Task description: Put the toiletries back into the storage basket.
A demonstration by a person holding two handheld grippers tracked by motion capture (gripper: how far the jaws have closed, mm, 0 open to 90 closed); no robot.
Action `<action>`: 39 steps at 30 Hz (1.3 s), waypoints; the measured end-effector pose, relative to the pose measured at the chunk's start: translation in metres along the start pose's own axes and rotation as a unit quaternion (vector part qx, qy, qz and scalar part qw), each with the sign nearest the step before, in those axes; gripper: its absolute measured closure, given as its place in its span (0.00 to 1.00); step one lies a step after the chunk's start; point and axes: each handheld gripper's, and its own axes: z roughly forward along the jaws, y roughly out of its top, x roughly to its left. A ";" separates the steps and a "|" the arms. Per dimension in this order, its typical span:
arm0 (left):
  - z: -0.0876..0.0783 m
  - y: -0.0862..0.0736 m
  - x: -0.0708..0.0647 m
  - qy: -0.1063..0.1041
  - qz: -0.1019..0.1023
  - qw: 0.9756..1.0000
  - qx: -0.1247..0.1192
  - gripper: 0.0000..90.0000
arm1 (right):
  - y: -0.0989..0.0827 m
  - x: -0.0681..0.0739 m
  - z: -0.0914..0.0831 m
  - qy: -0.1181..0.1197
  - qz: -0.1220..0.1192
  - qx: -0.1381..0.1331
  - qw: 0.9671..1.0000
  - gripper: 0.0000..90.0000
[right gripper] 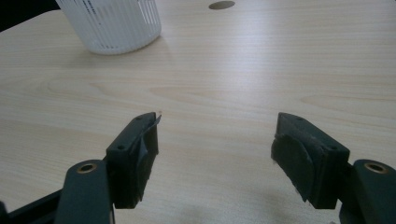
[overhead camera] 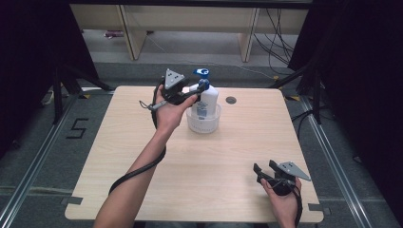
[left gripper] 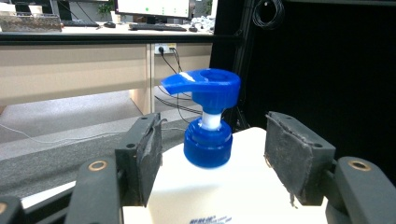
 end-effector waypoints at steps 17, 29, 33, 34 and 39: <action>-0.043 -0.022 0.003 -0.016 0.011 1.000 0.004 0.40 | 0.000 0.001 0.000 0.000 -0.003 -0.001 1.000 0.35; -0.071 -0.042 0.010 -0.018 0.026 0.999 0.007 0.40 | -0.001 0.003 0.001 0.000 0.012 0.000 1.000 0.35; -0.079 -0.050 0.013 -0.017 0.023 1.000 0.008 0.41 | -0.001 0.003 0.001 0.000 0.011 0.000 1.000 0.35; -0.079 -0.050 0.013 -0.017 0.023 1.000 0.008 0.41 | -0.001 0.003 0.001 0.000 0.011 0.000 1.000 0.35; -0.091 -0.062 0.017 -0.013 0.023 1.000 0.011 0.41 | -0.001 0.003 0.001 0.001 0.013 0.000 1.000 0.35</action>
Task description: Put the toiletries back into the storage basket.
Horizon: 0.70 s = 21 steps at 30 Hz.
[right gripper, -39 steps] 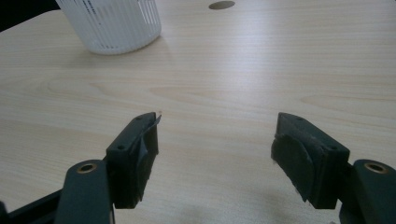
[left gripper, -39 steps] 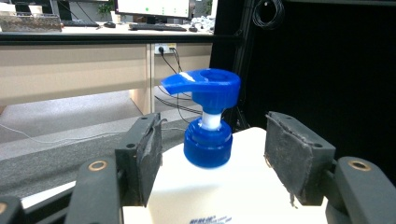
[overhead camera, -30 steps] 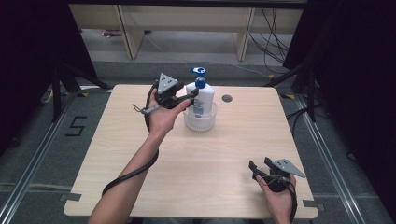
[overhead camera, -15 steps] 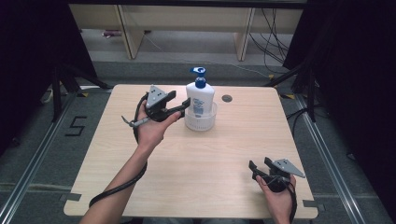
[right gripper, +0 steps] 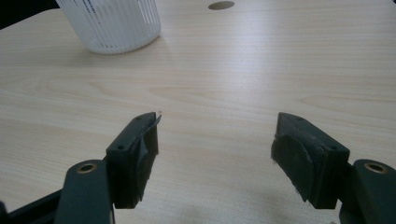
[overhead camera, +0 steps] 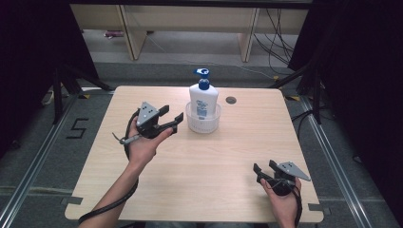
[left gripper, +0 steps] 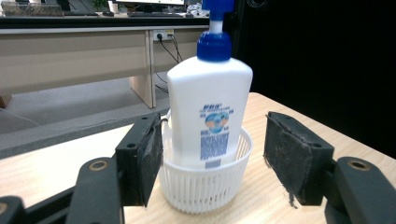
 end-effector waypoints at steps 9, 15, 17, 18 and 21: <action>-0.017 -0.024 0.005 0.003 0.004 1.000 0.006 0.41 | 0.001 -0.002 0.000 0.001 -0.020 0.000 1.000 0.35; -0.030 -0.049 0.016 0.014 -0.001 1.000 0.007 0.41 | 0.001 -0.001 0.000 -0.001 -0.013 0.002 1.000 0.35; -0.035 -0.058 0.021 0.019 -0.003 1.000 0.009 0.41 | 0.001 -0.001 0.000 -0.001 -0.014 0.002 1.000 0.35; -0.037 -0.063 0.022 0.022 -0.004 1.000 0.010 0.41 | 0.001 0.000 0.000 0.000 -0.013 0.004 1.000 0.35; -0.042 -0.078 0.026 0.027 -0.006 0.999 0.016 0.41 | 0.001 0.000 0.000 0.000 -0.014 0.002 1.000 0.35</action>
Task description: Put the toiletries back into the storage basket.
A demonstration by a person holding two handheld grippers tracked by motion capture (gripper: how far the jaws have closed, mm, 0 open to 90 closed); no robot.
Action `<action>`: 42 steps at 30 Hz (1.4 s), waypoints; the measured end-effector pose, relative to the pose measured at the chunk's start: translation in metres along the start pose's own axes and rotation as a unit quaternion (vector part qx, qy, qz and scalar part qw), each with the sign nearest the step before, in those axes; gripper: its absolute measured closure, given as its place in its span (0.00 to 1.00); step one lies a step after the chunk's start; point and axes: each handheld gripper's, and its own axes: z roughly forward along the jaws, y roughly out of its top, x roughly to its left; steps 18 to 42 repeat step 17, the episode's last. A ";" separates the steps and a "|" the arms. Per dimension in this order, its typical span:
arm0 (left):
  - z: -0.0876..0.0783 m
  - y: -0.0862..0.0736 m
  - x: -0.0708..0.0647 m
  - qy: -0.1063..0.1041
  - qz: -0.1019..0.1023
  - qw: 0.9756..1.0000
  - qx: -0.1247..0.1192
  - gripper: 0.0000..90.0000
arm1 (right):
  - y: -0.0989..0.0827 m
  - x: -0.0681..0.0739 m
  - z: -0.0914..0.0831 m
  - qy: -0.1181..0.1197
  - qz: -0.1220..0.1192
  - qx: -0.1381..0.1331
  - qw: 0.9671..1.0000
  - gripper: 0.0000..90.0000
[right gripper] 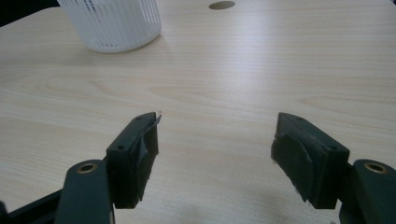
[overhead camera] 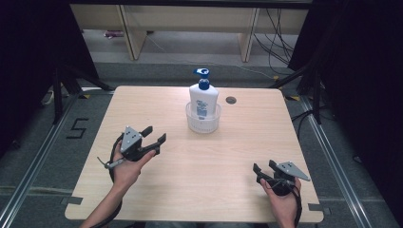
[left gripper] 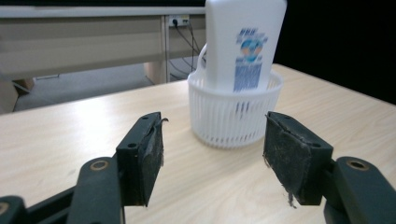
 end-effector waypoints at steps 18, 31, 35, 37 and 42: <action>-0.019 -0.053 0.008 0.026 -0.017 0.999 0.016 0.42 | 0.000 -0.001 0.000 -0.008 -0.018 0.002 1.000 0.35; -0.019 -0.053 0.008 0.026 -0.017 0.999 0.016 0.42 | 0.000 -0.001 0.000 -0.008 -0.018 0.002 1.000 0.35; -0.019 -0.053 0.008 0.026 -0.017 0.999 0.016 0.42 | 0.000 -0.001 0.000 -0.008 -0.018 0.002 1.000 0.35; -0.019 -0.053 0.008 0.026 -0.017 0.999 0.016 0.42 | 0.000 -0.001 0.000 -0.008 -0.018 0.002 1.000 0.35; -0.019 -0.053 0.008 0.026 -0.017 0.999 0.016 0.42 | 0.000 -0.001 0.000 -0.008 -0.018 0.002 1.000 0.35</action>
